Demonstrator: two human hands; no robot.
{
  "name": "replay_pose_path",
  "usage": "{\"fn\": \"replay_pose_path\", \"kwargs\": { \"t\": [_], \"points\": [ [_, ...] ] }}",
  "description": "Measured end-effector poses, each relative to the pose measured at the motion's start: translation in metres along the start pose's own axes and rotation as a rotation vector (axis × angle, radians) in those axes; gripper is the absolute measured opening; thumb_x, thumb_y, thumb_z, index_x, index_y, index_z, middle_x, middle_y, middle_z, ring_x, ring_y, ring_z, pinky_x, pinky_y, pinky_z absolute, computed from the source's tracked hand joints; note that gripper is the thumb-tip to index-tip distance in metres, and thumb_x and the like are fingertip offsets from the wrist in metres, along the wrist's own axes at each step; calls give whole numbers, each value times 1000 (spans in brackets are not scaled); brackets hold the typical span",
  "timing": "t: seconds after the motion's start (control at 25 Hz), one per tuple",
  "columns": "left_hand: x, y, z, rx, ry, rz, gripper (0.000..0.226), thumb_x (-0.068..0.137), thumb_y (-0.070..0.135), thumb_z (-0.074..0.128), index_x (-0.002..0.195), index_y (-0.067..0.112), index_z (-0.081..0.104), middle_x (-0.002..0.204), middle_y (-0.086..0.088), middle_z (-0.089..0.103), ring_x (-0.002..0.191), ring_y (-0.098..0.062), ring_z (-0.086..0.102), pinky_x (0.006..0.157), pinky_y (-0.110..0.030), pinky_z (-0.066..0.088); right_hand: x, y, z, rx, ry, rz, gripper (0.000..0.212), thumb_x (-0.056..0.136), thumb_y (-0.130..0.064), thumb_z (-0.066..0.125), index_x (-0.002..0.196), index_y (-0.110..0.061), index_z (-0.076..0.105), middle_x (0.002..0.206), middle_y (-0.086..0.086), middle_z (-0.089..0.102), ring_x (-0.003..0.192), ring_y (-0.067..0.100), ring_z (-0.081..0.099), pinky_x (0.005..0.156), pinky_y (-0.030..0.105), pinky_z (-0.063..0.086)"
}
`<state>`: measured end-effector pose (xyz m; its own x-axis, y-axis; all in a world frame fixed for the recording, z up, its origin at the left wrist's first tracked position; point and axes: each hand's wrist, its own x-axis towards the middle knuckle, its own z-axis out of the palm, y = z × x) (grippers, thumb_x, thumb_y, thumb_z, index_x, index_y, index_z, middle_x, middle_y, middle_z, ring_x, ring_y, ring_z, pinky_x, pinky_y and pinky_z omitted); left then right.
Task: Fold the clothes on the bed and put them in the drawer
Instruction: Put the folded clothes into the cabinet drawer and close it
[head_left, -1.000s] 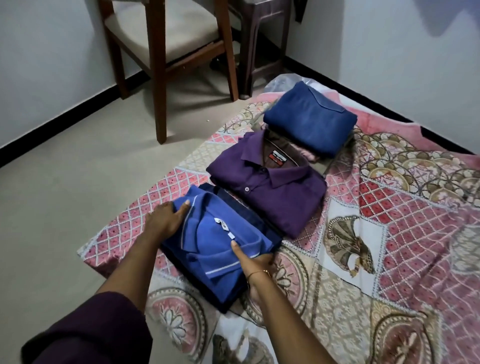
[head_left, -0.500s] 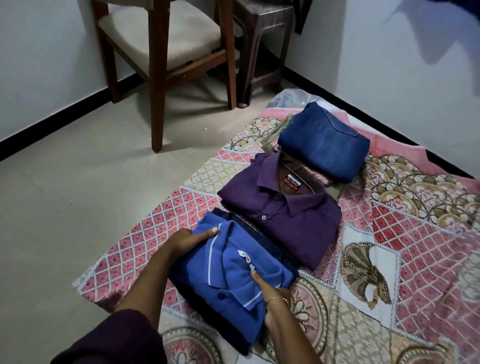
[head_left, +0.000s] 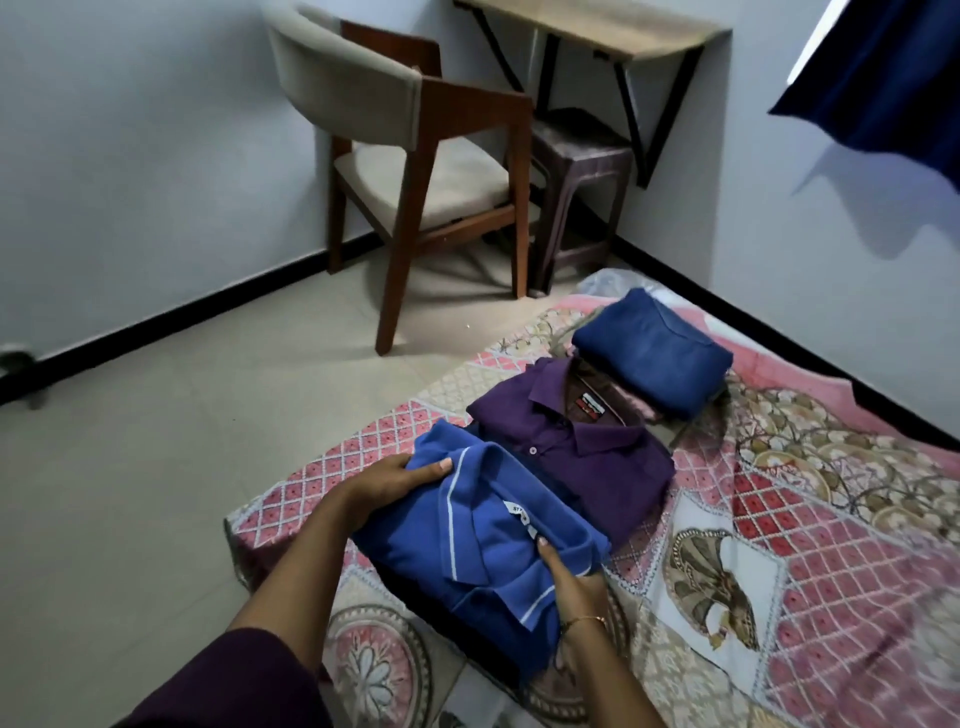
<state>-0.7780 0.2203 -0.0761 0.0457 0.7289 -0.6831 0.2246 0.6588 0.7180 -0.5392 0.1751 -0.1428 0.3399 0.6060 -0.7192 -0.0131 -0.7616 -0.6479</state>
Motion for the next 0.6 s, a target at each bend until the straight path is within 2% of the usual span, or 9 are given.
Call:
{"fn": "replay_pose_path", "kwargs": {
  "t": [0.12,0.24,0.36,0.44,0.6],
  "points": [
    [-59,1,6,-67,194,78,36,82,51,62,96,17,66,100,-2,69,87,-15,66,73,-25,52,-25,-25,-11,-36,-82,-179,70,69,-29,80,125,2,50,126,20,56,112,35,55,94,43,46],
    [-132,-5,1,-208,370,111,46,81,53,63,99,11,66,100,-7,70,88,-19,66,76,-29,53,-72,-54,-8,-66,-196,-325,62,67,-24,82,116,3,55,117,18,61,106,34,59,87,41,49],
    [-207,-15,-14,-347,545,165,44,82,51,63,96,10,65,96,-7,69,83,-18,66,71,-28,52,-119,-70,14,-87,-358,-432,60,60,-29,86,108,-4,61,107,13,66,97,29,63,87,43,52],
    [-257,-31,-27,-423,639,175,47,79,54,65,95,9,65,93,-7,70,83,-21,66,74,-31,54,-157,-73,34,-105,-489,-487,56,56,-33,87,101,-9,64,100,10,69,90,26,65,85,42,54],
    [-353,-78,-58,-577,874,219,60,70,61,69,99,9,68,95,-9,72,89,-26,68,85,-37,54,-244,-67,83,-229,-708,-607,82,36,-54,85,104,-14,62,99,6,69,90,25,66,84,42,55]
  ]
}}
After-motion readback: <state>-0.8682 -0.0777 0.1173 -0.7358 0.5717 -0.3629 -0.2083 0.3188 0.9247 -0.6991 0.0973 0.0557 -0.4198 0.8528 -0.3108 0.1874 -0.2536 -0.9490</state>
